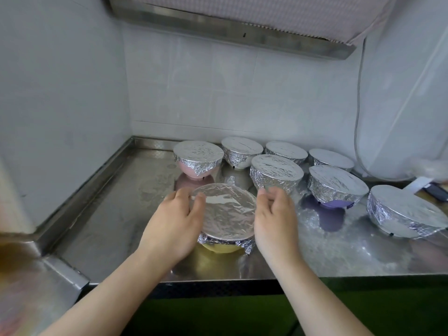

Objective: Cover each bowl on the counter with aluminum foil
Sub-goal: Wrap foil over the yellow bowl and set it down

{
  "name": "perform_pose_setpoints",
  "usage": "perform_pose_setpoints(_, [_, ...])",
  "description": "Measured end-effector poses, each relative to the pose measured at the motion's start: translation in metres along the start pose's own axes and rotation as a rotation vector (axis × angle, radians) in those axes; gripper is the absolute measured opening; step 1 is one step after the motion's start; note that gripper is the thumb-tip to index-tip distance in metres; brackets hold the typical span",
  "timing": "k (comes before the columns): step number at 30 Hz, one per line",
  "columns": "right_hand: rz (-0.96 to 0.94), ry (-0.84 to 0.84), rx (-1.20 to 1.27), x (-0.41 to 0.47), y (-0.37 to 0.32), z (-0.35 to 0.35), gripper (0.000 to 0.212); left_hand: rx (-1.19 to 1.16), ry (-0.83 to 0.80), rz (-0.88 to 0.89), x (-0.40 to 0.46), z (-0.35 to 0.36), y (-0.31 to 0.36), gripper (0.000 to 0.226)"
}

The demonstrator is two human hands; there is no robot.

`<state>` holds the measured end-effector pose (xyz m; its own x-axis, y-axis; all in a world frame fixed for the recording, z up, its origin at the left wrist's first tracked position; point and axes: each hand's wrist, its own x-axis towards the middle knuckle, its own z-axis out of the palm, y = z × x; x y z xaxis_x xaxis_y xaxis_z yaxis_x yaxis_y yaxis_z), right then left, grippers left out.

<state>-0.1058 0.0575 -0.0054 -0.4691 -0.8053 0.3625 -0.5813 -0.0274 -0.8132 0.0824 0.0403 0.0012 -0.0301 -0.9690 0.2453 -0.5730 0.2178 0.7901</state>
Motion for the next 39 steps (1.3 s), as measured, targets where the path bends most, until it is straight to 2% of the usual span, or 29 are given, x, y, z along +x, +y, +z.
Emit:
perform_pose_setpoints(2, [0.042,0.005,0.017,-0.006,0.0,0.002,0.04,-0.044,0.003,-0.003,0.001,0.0,0.0,0.027])
perform_pose_setpoints(5, [0.099,-0.076,0.135,-0.016,-0.005,0.01,0.048,-0.131,-0.034,0.015,-0.002,0.004,0.0,0.028])
perform_pose_setpoints(11, [0.139,-0.124,0.188,-0.023,-0.008,0.019,0.05,-0.043,0.007,0.051,-0.012,0.015,-0.001,0.032])
perform_pose_setpoints(16, [0.114,-0.147,0.217,-0.011,-0.003,0.012,0.03,0.002,0.044,0.009,-0.008,0.01,-0.002,0.036])
perform_pose_setpoints(22, [-0.011,0.035,0.172,-0.002,0.007,-0.001,0.03,-0.053,0.035,-0.012,-0.003,0.005,-0.004,0.032])
perform_pose_setpoints(26, [0.018,-0.102,0.23,-0.012,0.0,0.006,0.027,-0.145,-0.055,0.025,-0.008,0.014,-0.003,0.035])
perform_pose_setpoints(29, [0.035,-0.139,0.188,-0.016,-0.003,0.01,0.048,-0.119,-0.034,0.044,-0.015,0.021,-0.005,0.05])
perform_pose_setpoints(31, [0.007,-0.171,0.189,-0.015,-0.002,0.009,0.052,-0.109,-0.043,0.059,-0.016,0.02,-0.006,0.062])
perform_pose_setpoints(34, [0.011,-0.281,0.22,-0.009,0.003,0.002,0.061,-0.108,-0.161,0.105,-0.01,0.012,-0.012,0.069])
perform_pose_setpoints(39, [0.051,-0.588,0.284,0.004,0.016,-0.02,0.124,-0.143,-0.346,0.161,-0.001,-0.001,-0.02,0.116])
